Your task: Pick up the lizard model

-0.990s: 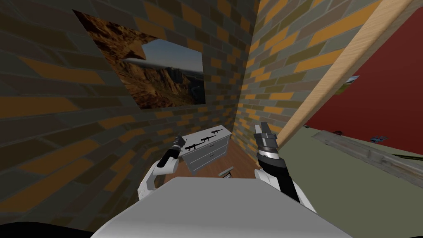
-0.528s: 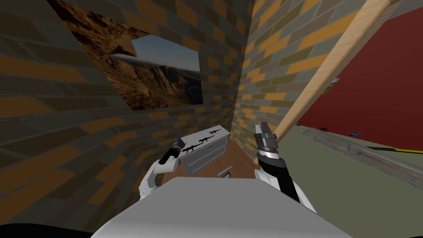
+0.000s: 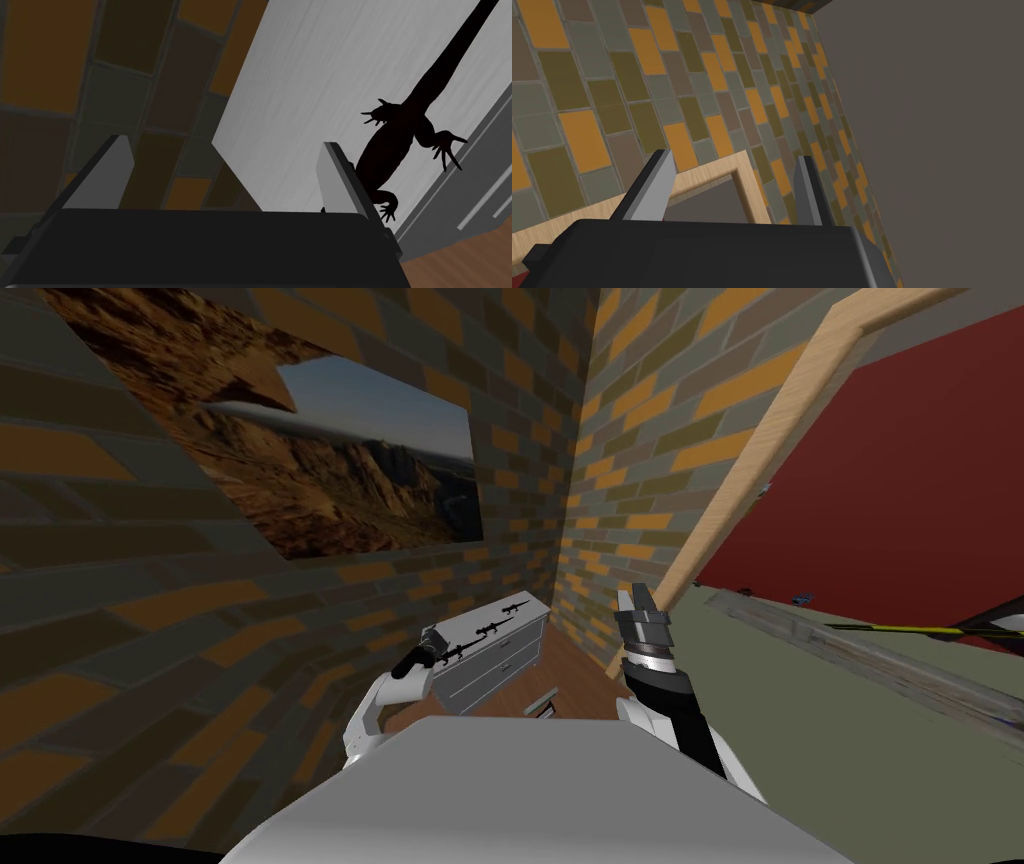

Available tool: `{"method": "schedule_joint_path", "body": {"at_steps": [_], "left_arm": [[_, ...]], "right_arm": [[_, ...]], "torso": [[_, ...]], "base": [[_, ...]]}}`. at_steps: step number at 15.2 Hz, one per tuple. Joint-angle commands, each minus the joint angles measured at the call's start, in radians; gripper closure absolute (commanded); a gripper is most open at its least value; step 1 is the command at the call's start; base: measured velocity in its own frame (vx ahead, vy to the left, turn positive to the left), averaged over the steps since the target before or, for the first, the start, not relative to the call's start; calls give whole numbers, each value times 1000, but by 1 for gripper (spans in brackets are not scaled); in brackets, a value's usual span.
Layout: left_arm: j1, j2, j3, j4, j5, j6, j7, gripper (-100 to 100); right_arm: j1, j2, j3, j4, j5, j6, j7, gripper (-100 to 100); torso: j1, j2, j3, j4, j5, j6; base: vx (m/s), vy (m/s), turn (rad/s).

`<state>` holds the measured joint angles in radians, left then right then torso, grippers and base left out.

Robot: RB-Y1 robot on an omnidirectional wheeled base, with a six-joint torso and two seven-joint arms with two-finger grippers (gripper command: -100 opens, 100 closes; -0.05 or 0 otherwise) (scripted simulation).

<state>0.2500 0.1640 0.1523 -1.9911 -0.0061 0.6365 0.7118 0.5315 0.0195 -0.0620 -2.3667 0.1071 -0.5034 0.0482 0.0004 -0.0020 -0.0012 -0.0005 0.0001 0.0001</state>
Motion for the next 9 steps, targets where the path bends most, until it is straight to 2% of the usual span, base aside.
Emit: {"method": "schedule_joint_path", "body": {"at_steps": [1,2,3,5,6,8,9], "left_arm": [[-5,4,5,7,3,48,19,-100],[-5,4,5,7,3,48,19,-100],[-16,0,13,25,-1,83,62,-100],[-16,0,13,25,-1,110,62,-100],[-28,-3,21,43,-5,141,105,-100],[-28,-3,21,43,-5,172,105,-100],[-39,-7,29,60,-9,200,146,-100]], "right_arm": [[0,0,0,0,0,0,0,0],[0,0,0,0,0,0,0,0],[0,0,0,0,0,0,0,0],[0,0,0,0,0,0,0,0],[0,0,0,0,0,0,0,0],[0,0,0,0,0,0,0,0],[0,0,0,0,0,0,0,0]], "torso": [[0,0,0,0,0,0],[0,0,0,0,0,0],[0,1,0,0,0,0],[0,0,0,0,0,0],[0,0,0,0,0,0],[0,0,0,0,0,0],[0,0,0,0,0,0]], "base": [[18,11,-44],[9,1,3],[16,4,-117],[22,12,-113],[25,15,-134],[23,17,-95],[24,13,-141]]}}
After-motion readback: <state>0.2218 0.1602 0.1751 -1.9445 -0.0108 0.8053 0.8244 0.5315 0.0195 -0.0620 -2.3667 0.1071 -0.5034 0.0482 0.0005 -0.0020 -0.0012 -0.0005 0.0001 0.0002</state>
